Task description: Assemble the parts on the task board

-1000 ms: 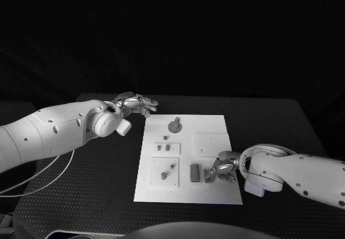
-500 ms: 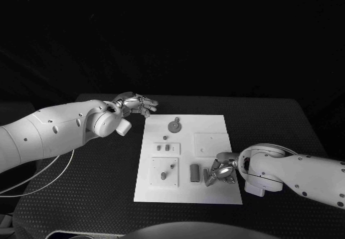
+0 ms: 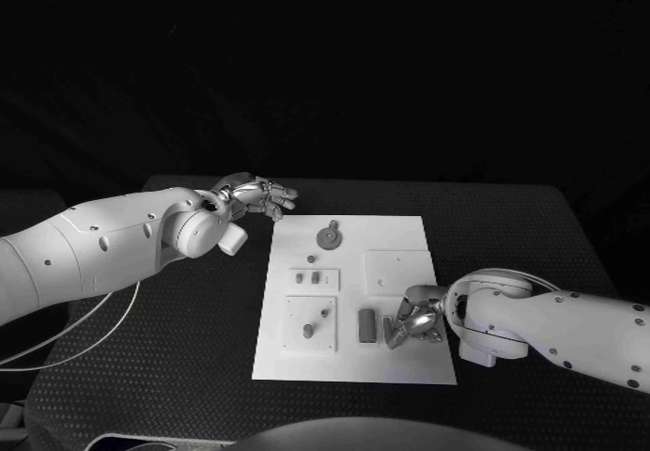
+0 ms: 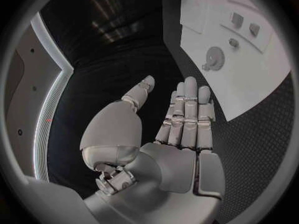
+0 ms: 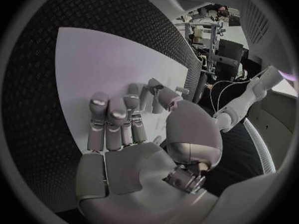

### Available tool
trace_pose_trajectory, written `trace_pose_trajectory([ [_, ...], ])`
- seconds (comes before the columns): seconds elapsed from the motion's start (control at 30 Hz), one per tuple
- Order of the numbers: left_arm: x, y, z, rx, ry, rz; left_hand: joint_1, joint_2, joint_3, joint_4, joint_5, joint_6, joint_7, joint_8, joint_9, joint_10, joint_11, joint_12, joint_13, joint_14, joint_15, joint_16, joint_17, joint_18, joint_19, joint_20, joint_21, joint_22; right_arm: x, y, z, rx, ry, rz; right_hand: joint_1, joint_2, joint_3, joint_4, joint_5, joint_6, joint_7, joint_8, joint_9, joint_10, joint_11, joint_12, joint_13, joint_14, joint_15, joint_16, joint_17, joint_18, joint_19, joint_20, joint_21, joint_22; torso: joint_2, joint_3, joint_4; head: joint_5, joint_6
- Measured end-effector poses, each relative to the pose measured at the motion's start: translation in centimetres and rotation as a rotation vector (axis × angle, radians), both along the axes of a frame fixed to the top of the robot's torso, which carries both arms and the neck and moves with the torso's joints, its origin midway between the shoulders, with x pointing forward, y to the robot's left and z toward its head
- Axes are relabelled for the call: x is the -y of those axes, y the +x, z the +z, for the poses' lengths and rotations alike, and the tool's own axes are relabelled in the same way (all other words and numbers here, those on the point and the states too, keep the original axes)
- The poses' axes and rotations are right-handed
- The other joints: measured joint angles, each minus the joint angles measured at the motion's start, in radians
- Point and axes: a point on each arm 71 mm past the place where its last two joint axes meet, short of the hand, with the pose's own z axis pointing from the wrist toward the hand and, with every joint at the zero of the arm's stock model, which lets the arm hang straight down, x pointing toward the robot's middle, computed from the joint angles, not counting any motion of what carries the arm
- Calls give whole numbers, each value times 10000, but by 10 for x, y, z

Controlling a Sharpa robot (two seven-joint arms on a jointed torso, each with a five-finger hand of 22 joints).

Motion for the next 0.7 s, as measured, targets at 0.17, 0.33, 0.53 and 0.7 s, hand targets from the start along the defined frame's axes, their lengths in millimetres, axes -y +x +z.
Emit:
trace_pose_trajectory([
  [0.17,0,0,0,0,3,1,0,0,0,0,0,0,0,0,0,0,-1,0,0,0,0,0,-1,13,0,0,0,9,0,2,-1,99,-78,17,-293,403,-8,371,-1,40,-38,41,33,18,-17,0,0,2,0,0,0,4,1,1,0,-23,1,-2,0,12,-8],
  [0.33,0,0,0,0,5,-2,0,0,0,0,0,0,0,0,1,-1,-2,0,0,0,0,0,7,96,-7,7,0,9,-1,2,-2,92,-106,65,-295,647,245,611,-5,131,-91,69,30,92,-92,0,16,61,-56,-1,-1,69,1,1,1,-33,1,-3,-2,18,-16],
  [0.53,0,0,0,-6,12,-2,0,0,-26,26,0,0,0,42,1,-1,-3,0,0,0,0,-40,7,99,-16,17,0,8,-3,1,-4,14,-90,141,94,1198,898,482,-42,256,-150,186,51,183,-178,0,22,132,-92,0,-23,142,-12,15,42,-33,-1,-3,-5,23,-27],
  [0.7,0,0,0,-2,25,-11,0,0,-27,27,0,0,0,42,1,-3,-5,0,0,0,0,-40,6,98,-16,17,0,7,-4,2,-5,5,-112,157,92,1200,1118,339,-42,268,-160,213,38,219,-146,0,29,135,-90,-36,-33,146,-12,15,42,-33,-3,-4,-7,24,-29],
])
